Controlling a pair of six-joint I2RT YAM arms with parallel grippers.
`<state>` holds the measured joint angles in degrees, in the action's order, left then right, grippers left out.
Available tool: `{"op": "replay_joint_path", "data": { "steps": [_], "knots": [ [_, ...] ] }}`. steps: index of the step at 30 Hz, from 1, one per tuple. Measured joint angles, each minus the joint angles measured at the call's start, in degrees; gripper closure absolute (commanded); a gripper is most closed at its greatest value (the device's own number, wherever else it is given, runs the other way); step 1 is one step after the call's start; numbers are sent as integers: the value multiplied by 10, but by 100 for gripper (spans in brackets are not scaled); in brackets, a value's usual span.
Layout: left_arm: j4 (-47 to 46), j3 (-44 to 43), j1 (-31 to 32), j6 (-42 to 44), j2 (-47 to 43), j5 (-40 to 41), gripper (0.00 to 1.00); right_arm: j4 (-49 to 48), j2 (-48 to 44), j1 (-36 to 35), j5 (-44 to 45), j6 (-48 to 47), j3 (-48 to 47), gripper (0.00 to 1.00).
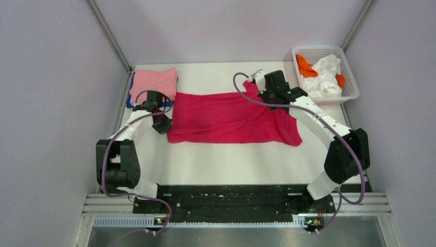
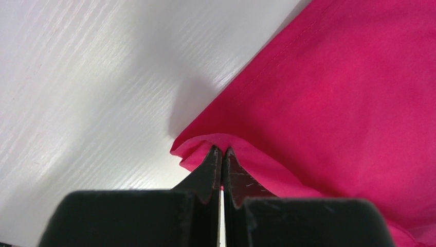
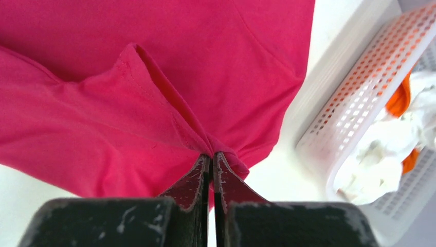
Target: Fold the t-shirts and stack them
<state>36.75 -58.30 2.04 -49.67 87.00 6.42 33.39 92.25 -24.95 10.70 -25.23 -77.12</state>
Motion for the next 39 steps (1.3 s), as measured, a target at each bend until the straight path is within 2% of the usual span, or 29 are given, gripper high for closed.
{"op": "replay_joint_path", "data": {
  "steps": [5, 6, 7, 8, 9, 10, 11, 13, 14, 15, 16, 22, 27, 30, 33, 36, 39],
  "knots": [
    [-22, 0, -1, 0, 10, 10, 100, 0, 65, 20, -20, -91, -44, 100],
    [-26, 0, -1, 0, 15, 11, 94, 0, 81, 25, -22, -104, -55, 100],
    [-30, 0, -2, 0, 22, 12, 79, -3, 92, 29, -23, -111, -62, 95],
    [-31, -2, -3, 0, 30, 14, 59, -8, 107, 34, -22, -120, -69, 84],
    [-30, -7, -4, 1, 40, 15, 37, -9, 119, 38, -22, -127, -75, 75],
    [-30, -16, -5, 0, 54, 16, 10, -12, 132, 41, -21, -132, -80, 70],
    [-32, -26, -6, 0, 68, 16, 4, -16, 146, 44, -18, -137, -85, 67],
    [-38, -42, -7, 5, 89, 11, 1, -35, 170, 46, -11, -134, -91, 59],
    [-40, -51, -8, 4, 99, 9, 1, -52, 181, 47, -5, -131, -91, 38],
    [-40, -59, -8, 4, 104, 8, 1, -71, 190, 47, 5, -124, -91, 8],
    [-39, -67, -8, 5, 107, 6, 1, -94, 197, 47, 17, -119, -90, 2],
    [-49, -96, -8, 20, 81, -11, 1, -195, 169, 49, 67, -16, -44, 1],
    [-73, -79, -2, 37, 34, -86, 1, -193, 14, 49, 49, 186, 94, 1],
    [-83, -60, 13, 44, 33, -120, 1, -196, -85, 49, -29, 307, 169, 1],
    [-87, -32, 29, 48, 41, -146, 1, -219, -135, 49, -123, 390, 234, 1],
    [-97, -8, 34, 49, 60, -156, 1, -231, -130, 49, -181, 443, 282, 1],
    [-103, -7, 33, 52, 89, -148, 1, -213, -103, 49, -185, 474, 304, 1]
  ]
}}
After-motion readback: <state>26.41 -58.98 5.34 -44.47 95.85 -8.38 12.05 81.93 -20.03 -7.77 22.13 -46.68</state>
